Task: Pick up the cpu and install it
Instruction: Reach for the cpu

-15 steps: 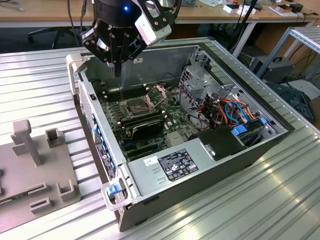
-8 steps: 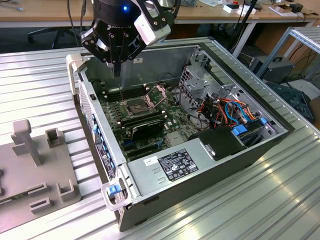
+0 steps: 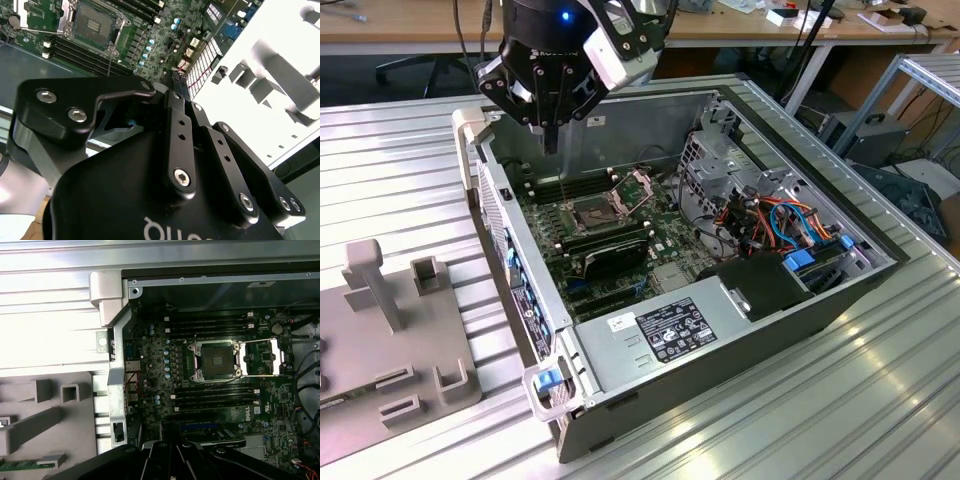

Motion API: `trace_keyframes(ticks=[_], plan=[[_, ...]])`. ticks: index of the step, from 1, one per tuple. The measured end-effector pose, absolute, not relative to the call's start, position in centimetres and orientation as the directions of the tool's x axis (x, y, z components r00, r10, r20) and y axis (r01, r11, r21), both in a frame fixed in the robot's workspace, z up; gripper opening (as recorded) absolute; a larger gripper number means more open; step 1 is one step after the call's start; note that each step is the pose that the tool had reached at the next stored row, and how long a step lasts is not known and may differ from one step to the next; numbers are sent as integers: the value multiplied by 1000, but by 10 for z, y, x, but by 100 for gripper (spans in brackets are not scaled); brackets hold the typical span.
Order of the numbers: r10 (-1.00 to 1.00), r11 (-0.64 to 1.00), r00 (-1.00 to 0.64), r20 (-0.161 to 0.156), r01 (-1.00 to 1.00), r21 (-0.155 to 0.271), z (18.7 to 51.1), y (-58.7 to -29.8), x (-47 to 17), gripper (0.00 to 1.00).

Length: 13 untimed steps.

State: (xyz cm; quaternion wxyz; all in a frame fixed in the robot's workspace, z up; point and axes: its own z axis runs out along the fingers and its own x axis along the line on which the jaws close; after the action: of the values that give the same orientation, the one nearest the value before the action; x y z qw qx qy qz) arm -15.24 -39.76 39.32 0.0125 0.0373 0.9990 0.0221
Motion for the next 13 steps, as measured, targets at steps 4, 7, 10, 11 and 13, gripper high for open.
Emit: trace_keyframes(ticks=[4, 7, 10, 11, 13], plan=[[75, 996, -997, -23, 74, 45, 393, -398, -154, 11], [75, 996, -997, -23, 74, 45, 393, -398, -155, 11], [75, 996, -997, -23, 74, 45, 393, -398, -156, 11], [75, 996, -997, -23, 74, 45, 393, -398, -156, 11], [75, 996, -997, -23, 74, 45, 393, -398, -156, 11]])
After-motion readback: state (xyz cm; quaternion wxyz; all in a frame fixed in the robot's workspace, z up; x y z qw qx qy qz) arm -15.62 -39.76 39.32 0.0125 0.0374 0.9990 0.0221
